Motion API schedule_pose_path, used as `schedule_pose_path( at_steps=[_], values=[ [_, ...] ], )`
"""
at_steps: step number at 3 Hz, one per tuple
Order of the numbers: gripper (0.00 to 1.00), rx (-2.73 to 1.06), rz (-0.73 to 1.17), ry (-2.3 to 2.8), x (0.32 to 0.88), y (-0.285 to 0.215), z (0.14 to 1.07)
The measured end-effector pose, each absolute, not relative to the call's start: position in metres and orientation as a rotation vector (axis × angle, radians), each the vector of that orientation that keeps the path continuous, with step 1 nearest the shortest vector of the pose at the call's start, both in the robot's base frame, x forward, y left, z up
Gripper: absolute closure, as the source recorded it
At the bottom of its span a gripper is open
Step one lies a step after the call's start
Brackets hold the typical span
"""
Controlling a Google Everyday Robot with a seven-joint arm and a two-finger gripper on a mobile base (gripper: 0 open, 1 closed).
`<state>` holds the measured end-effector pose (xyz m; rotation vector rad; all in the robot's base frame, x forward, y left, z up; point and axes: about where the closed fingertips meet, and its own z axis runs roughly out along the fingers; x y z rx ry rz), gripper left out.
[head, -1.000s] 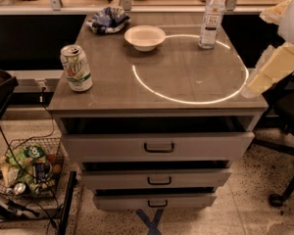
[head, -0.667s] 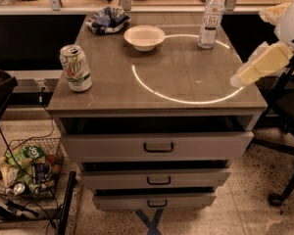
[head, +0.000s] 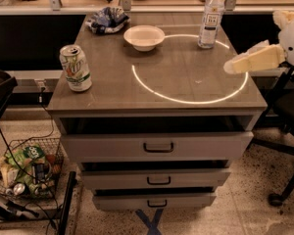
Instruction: Move blue plastic bottle near 7up can
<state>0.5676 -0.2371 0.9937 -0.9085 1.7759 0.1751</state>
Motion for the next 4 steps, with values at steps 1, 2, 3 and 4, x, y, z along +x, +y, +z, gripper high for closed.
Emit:
schedule_pose_path(
  at_steps=[1,2,3,4],
  values=[
    [0.00,-0.714,0.157,1.744,0.576,-0.256,0.996],
    [0.00,-0.714,0.157,1.744,0.576,-0.256,0.996],
    [0.00,-0.668,0.140,1.713,0.589,-0.255,1.000],
    [0.00,-0.577,0.120,1.663,0.624,-0.258,1.010]
  ],
)
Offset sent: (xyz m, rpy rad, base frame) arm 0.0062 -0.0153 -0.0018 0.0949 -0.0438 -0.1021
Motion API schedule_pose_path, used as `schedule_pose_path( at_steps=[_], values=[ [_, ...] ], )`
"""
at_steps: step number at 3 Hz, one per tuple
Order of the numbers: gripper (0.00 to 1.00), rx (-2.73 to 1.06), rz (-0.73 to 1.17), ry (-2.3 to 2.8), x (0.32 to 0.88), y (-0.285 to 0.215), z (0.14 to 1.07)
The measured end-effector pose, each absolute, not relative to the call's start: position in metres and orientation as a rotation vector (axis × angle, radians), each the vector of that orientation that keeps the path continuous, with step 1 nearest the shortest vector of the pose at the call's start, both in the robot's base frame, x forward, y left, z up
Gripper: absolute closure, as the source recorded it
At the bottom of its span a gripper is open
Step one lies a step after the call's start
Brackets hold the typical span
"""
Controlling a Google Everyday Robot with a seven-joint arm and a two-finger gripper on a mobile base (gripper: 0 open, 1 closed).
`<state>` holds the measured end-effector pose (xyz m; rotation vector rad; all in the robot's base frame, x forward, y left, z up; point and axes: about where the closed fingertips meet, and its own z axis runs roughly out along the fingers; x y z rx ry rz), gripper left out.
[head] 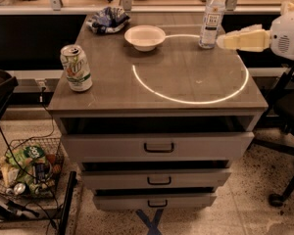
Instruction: Move blue plastic bottle near 7up can
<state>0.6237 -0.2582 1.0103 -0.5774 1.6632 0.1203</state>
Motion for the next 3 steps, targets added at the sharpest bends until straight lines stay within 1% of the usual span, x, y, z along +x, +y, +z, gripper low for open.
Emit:
schedule_pose_path(
  at_steps=[2,3],
  values=[
    [0.00,-0.504,0.094,1.644,0.689,-0.263,1.021],
    [0.00,-0.482,0.121,1.636,0.724,-0.267,1.013]
  ],
)
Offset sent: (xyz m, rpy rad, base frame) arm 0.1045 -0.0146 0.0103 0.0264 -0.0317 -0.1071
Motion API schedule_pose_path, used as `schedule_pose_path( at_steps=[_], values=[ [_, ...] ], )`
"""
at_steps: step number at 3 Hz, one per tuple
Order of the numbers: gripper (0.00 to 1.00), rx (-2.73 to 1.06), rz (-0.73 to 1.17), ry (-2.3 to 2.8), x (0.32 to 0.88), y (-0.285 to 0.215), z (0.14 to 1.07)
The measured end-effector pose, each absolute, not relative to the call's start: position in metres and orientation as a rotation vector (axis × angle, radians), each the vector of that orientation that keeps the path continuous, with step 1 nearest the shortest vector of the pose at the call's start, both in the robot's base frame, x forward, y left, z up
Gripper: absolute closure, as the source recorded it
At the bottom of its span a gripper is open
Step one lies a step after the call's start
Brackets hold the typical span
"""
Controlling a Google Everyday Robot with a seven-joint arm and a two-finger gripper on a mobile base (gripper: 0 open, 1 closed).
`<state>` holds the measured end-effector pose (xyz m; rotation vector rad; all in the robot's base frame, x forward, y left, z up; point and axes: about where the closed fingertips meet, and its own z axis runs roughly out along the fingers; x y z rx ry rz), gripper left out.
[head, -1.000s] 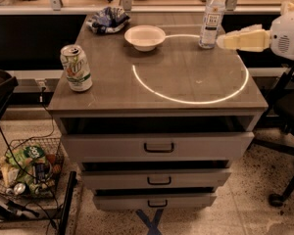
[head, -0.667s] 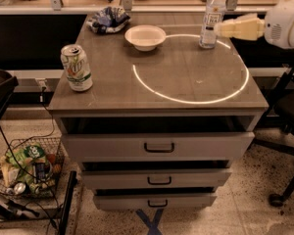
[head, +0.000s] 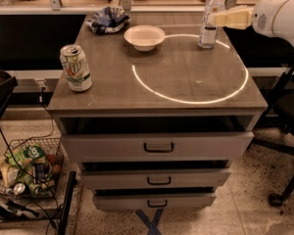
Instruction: Move blue plastic bottle near 7up can
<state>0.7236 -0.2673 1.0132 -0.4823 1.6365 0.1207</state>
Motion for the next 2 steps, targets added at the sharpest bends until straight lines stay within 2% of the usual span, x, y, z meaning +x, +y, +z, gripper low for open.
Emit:
schedule_pose_path(
  at_steps=[2],
  values=[
    [0.00,-0.472,0.251,1.585,0.776,-0.270,1.001]
  ],
)
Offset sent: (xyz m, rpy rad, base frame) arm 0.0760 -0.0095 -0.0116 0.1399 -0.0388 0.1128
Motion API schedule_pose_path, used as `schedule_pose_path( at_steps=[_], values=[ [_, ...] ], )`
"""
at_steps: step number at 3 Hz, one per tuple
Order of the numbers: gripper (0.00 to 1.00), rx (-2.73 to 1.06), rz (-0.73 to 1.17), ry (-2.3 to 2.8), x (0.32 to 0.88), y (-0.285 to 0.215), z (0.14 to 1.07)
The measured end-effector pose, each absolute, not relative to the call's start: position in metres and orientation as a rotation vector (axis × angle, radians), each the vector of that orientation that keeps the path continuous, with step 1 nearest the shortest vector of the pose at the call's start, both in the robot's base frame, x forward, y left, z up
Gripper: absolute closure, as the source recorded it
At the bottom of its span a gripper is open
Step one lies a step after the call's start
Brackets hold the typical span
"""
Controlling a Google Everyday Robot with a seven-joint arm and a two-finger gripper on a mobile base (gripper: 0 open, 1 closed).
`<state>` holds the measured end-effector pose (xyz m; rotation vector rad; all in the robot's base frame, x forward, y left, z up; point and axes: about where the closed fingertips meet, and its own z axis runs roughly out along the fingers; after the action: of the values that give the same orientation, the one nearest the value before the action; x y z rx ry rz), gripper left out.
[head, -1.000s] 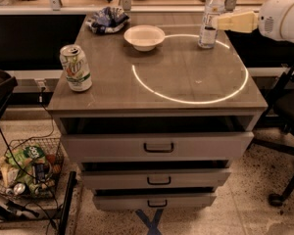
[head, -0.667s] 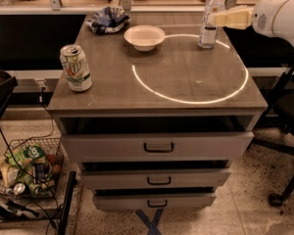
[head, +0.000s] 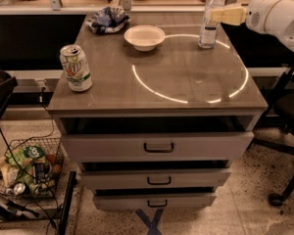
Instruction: Move blue plastic bottle near 7up can
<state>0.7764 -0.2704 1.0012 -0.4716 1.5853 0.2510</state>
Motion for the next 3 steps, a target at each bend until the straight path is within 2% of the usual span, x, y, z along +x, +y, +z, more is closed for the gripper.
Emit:
schedule_pose_path(
  at_steps=[3],
  values=[
    [0.00,-0.437,0.317,1.616,0.808,-0.274,0.972]
  ],
)
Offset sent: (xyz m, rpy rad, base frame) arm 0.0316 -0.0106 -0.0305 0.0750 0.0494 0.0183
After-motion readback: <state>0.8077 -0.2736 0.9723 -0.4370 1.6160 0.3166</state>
